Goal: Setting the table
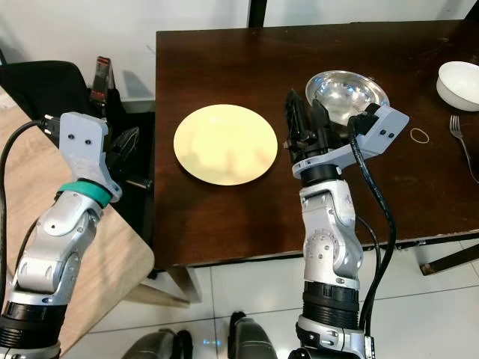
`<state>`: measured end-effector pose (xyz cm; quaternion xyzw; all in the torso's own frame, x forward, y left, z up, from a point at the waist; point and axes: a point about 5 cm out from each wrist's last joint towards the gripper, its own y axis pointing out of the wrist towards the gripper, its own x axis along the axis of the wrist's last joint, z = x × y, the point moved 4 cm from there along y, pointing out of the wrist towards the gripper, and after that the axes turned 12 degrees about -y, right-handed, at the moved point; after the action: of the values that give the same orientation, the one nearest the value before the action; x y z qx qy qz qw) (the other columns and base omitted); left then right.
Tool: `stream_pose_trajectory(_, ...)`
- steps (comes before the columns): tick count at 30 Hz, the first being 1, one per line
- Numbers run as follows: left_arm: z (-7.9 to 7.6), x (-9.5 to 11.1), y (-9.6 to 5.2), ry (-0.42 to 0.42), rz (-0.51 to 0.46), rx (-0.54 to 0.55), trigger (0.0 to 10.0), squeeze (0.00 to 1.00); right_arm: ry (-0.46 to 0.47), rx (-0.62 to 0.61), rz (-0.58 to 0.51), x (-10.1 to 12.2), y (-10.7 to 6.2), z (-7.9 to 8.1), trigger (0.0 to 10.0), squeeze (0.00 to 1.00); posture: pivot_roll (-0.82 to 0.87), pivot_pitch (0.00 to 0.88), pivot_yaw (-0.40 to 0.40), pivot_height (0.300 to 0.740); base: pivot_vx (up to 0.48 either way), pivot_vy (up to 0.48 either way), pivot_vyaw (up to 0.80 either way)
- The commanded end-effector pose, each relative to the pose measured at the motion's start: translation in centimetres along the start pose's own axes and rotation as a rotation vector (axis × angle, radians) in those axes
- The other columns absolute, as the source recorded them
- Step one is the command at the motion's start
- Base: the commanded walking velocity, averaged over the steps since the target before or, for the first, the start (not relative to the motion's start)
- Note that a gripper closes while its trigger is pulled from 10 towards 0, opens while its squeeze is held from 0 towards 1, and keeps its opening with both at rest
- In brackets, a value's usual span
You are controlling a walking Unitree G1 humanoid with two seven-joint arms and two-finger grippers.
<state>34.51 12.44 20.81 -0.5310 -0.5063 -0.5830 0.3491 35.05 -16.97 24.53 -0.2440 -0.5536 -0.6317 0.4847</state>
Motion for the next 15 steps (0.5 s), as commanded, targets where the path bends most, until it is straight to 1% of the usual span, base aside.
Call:
stream_pose_trajectory(1,0.15,-0.58,-0.11,0.012,0.015,0.007,10.0,0.00,-0.009,0.004,0.026,-0.64,-0.26,-0.10,10.0,0.00,-0.05,0.133,0.090,0.740,-0.480,0.000,0.00)
stream_pose_trajectory(7,0.12,-0.58,-0.13,0.016,0.013,0.005,10.0,0.00,-0.006,0.008,0.031,-0.77,-0.26,-0.07,10.0,0.00,-0.05,0.133,0.090,0.740,-0.460,0.000,0.00)
stream_pose_trajectory(15,0.16,-0.55,-0.11,0.022,0.006,0.005,10.0,0.00,-0.012,0.009,0.042,-1.00,-0.20,-0.07,10.0,0.00,-0.05,0.131,0.088,0.740,-0.411,0.000,0.00)
